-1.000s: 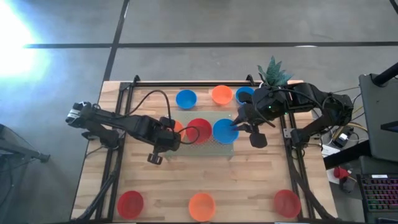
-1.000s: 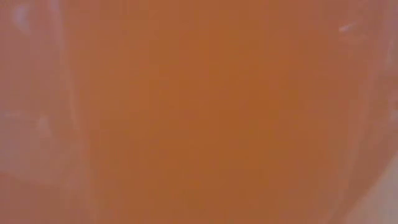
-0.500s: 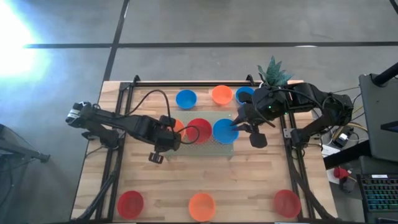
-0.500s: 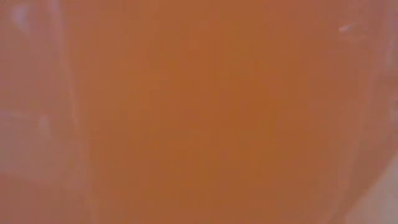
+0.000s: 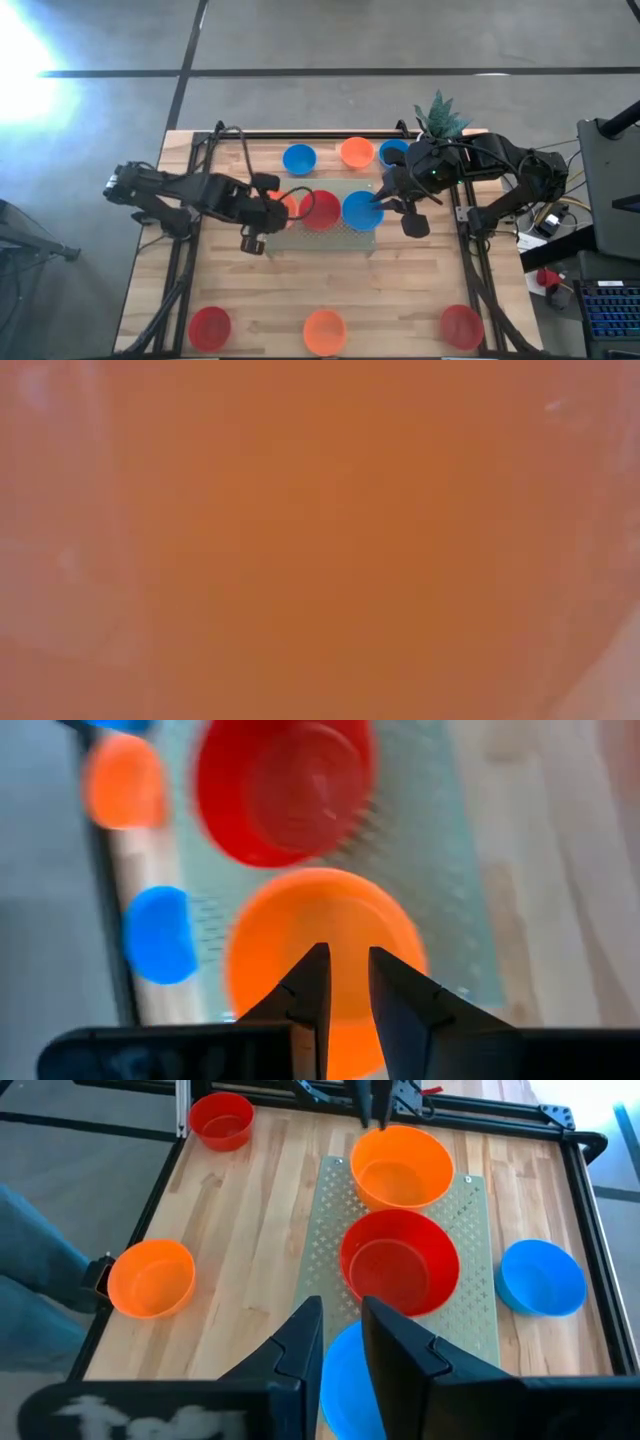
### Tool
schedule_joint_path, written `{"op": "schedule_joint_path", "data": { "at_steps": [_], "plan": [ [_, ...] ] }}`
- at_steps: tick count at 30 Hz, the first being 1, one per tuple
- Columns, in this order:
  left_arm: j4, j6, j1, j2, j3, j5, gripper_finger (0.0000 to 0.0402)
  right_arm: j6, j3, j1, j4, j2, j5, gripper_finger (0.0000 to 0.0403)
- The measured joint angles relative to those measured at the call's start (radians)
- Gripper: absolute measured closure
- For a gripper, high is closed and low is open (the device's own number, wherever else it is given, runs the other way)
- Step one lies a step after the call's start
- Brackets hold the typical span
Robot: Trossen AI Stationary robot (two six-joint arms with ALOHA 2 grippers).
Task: Pick & Place Mini bowls
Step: Stack the right blue bowl on top of the other blue bowl on the shelf
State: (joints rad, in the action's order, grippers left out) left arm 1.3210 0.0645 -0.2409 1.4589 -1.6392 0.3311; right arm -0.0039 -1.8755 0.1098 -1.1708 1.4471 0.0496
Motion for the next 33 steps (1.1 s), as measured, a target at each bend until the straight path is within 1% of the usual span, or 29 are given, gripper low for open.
{"op": "schedule_joint_path", "data": {
  "at_steps": [4,9,19,21,25,33],
  "plan": [
    [0.000,-0.053,0.004,-0.039,-0.017,0.080,0.0337,0.056,0.000,-0.022,-0.006,0.000,0.000,0.0339],
    [0.003,-0.143,0.004,-0.110,-0.007,0.194,0.0337,0.111,0.005,-0.080,-0.054,-0.001,-0.004,0.0337],
    [-0.002,-0.362,0.004,-0.257,0.039,0.417,0.0337,0.276,0.116,-0.213,-0.111,-0.008,-0.025,0.0335],
    [-0.002,-0.396,0.004,-0.280,0.043,0.440,0.0337,0.318,0.141,-0.239,-0.110,-0.012,-0.026,0.0335],
    [-0.003,-0.408,0.004,-0.309,0.045,0.483,0.0337,0.367,0.205,-0.294,-0.109,-0.041,-0.026,0.0332],
    [-0.004,-0.417,0.004,-0.326,0.059,0.484,0.0337,0.508,0.403,-0.457,-0.064,-0.102,-0.026,0.0330]
  ]
}}
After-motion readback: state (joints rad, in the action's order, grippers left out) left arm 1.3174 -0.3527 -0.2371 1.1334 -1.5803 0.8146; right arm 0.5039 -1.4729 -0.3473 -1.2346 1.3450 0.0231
